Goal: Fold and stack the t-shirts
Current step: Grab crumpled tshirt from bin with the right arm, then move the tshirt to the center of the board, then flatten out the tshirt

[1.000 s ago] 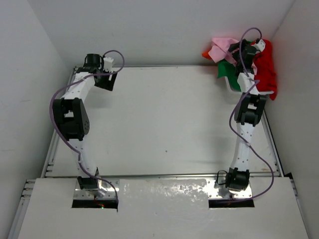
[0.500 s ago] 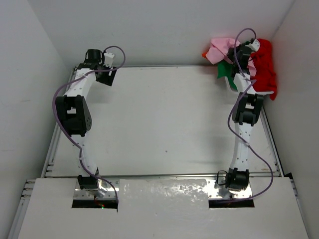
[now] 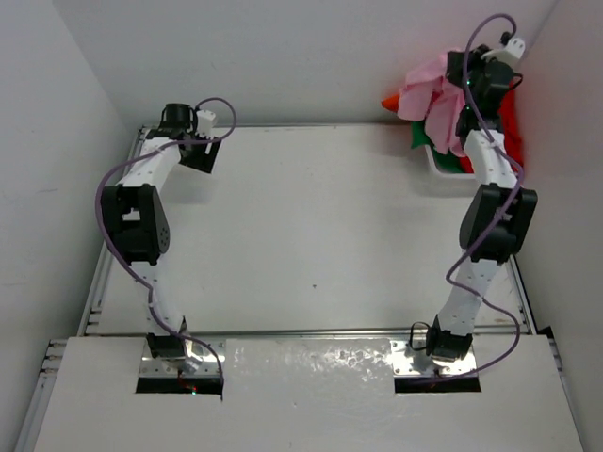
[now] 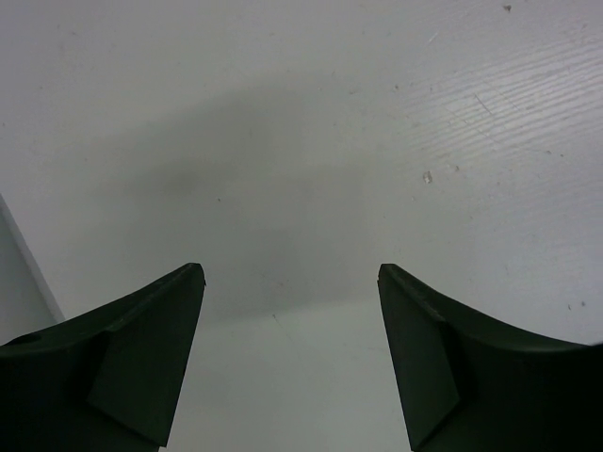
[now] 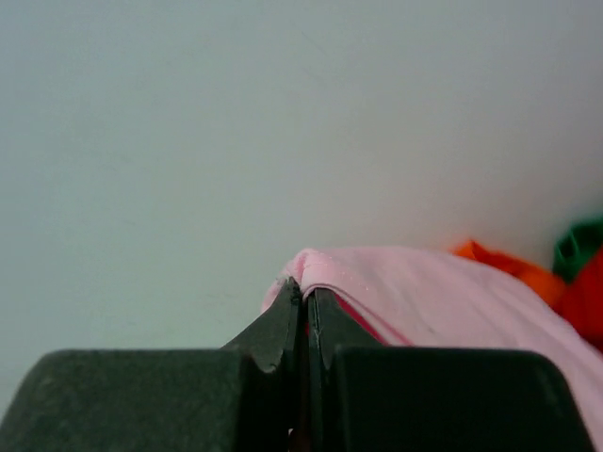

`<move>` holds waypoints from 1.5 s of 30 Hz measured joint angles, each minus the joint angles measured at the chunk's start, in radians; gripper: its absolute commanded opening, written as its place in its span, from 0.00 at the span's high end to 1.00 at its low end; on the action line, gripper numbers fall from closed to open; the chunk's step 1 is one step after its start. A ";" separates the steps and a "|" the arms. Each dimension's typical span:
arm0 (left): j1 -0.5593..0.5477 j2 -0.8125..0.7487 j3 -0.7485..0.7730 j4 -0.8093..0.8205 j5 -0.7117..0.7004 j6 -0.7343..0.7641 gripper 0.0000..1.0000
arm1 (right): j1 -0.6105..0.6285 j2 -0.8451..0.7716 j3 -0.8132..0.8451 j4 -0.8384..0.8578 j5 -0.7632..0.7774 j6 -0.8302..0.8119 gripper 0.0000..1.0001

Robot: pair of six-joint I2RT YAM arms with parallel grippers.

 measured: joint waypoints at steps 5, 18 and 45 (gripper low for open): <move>0.000 -0.092 -0.078 0.034 0.018 -0.017 0.27 | 0.008 -0.263 -0.102 0.046 -0.074 -0.056 1.00; 0.015 -0.308 -0.214 0.103 0.113 -0.106 0.28 | 0.297 -0.785 -0.386 0.082 -0.315 -0.034 1.00; -0.034 -0.446 -0.365 -0.046 0.199 0.002 0.26 | 0.754 -0.767 -0.967 -0.559 0.077 -0.298 0.58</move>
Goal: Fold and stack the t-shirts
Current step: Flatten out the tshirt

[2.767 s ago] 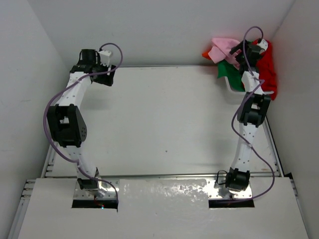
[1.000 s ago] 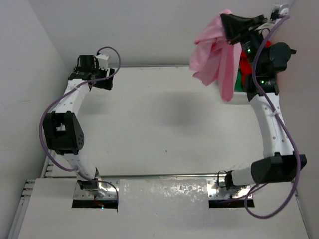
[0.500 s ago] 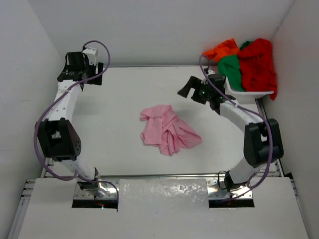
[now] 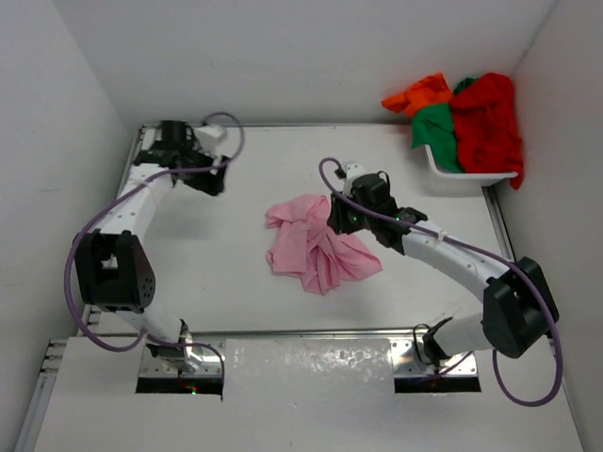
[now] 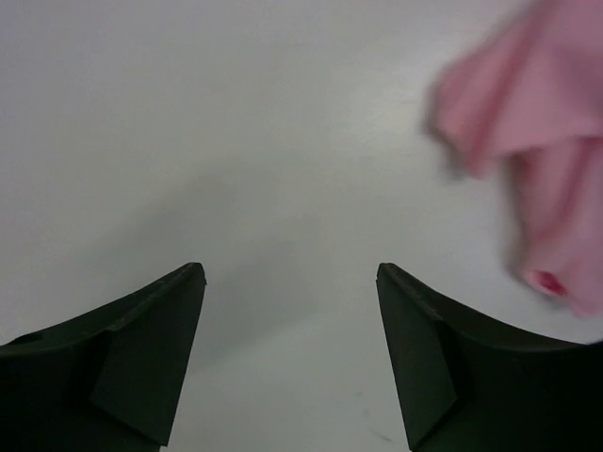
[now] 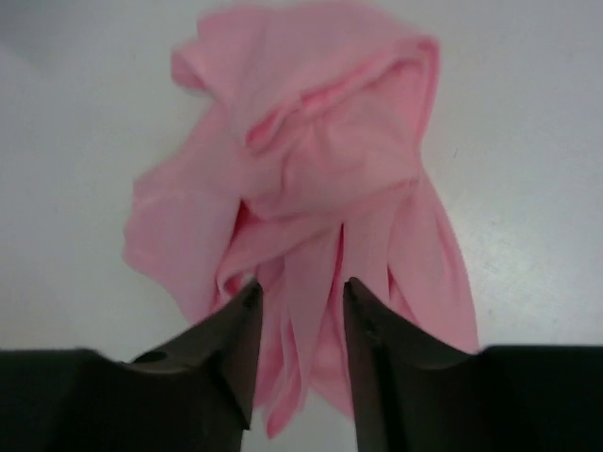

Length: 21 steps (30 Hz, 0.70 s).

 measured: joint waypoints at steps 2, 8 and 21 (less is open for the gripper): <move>-0.111 0.011 -0.030 -0.026 0.092 0.028 0.15 | 0.020 0.018 -0.051 -0.011 -0.016 0.003 0.43; -0.344 0.023 -0.232 -0.024 0.204 0.039 0.09 | 0.034 0.040 -0.177 -0.010 -0.068 0.043 0.38; -0.475 0.206 -0.296 0.126 0.140 -0.089 1.00 | 0.039 0.201 -0.228 0.060 -0.181 0.148 1.00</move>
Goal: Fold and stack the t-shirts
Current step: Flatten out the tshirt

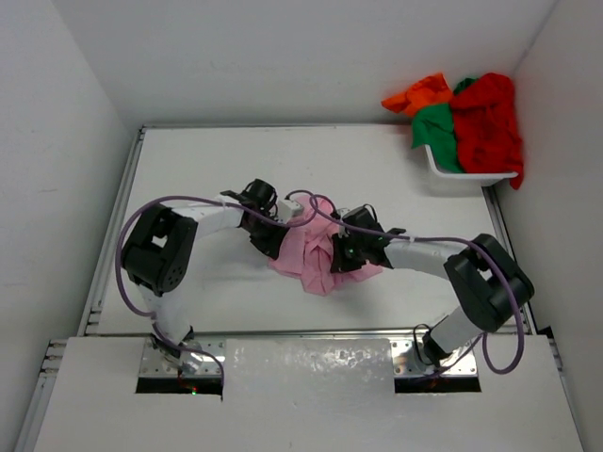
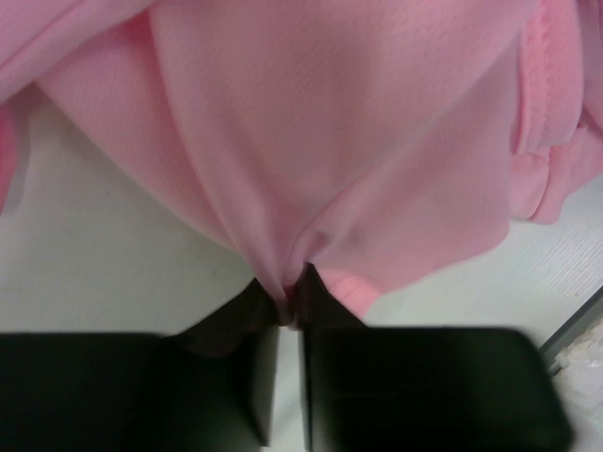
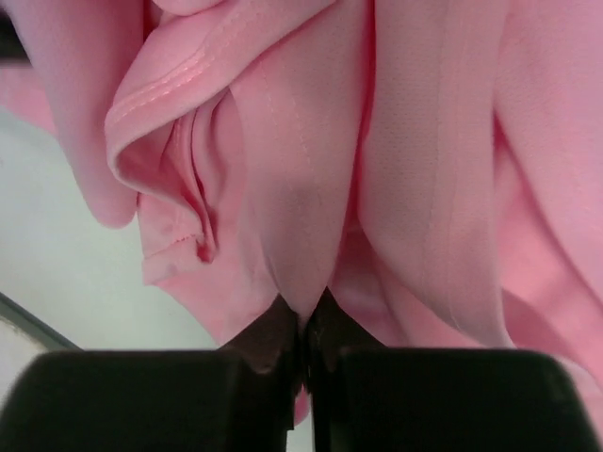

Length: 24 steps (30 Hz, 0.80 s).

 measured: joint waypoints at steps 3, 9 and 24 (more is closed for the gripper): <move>0.002 0.019 0.015 -0.003 0.043 -0.008 1.00 | -0.002 -0.068 0.010 -0.049 0.043 -0.012 1.00; 0.086 -0.023 0.076 -0.061 0.074 -0.013 1.00 | -0.053 -0.239 0.178 -0.223 0.117 -0.099 1.00; 0.428 -0.450 0.446 -0.183 -0.184 0.213 1.00 | -0.315 -0.312 0.706 -0.521 0.140 -0.339 1.00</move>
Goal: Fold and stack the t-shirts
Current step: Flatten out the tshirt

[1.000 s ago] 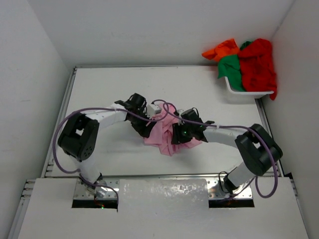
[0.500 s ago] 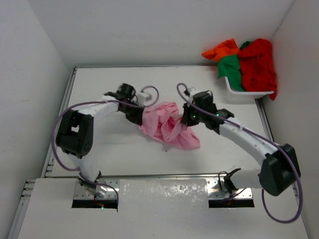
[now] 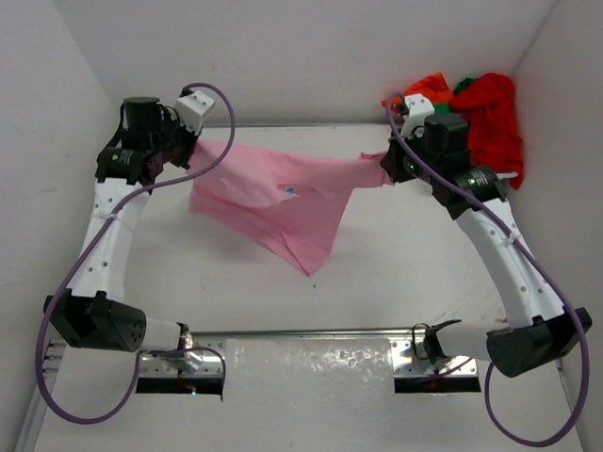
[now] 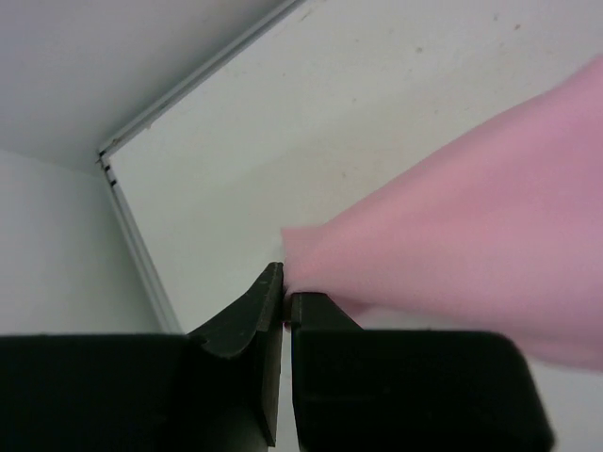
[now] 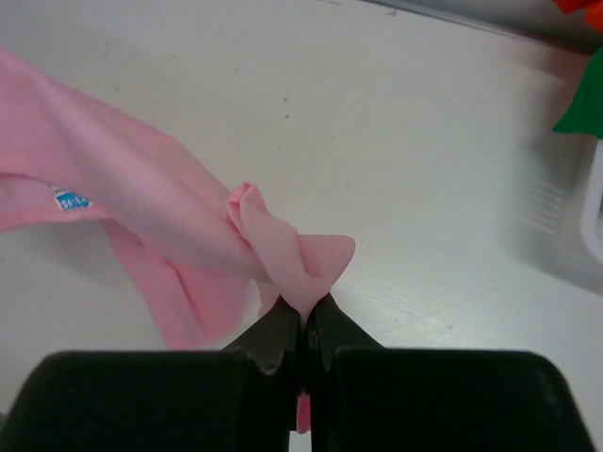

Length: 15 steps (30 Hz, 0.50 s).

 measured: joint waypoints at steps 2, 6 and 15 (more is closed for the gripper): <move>0.001 0.000 0.025 -0.036 -0.034 0.013 1.00 | 0.000 -0.002 0.024 -0.008 -0.003 -0.012 1.00; 0.004 0.000 0.064 -0.108 -0.068 0.029 1.00 | 0.000 0.014 0.040 -0.017 -0.050 -0.019 1.00; 0.007 0.000 0.137 -0.242 -0.148 0.114 1.00 | 0.000 0.101 0.138 -0.063 -0.130 -0.023 1.00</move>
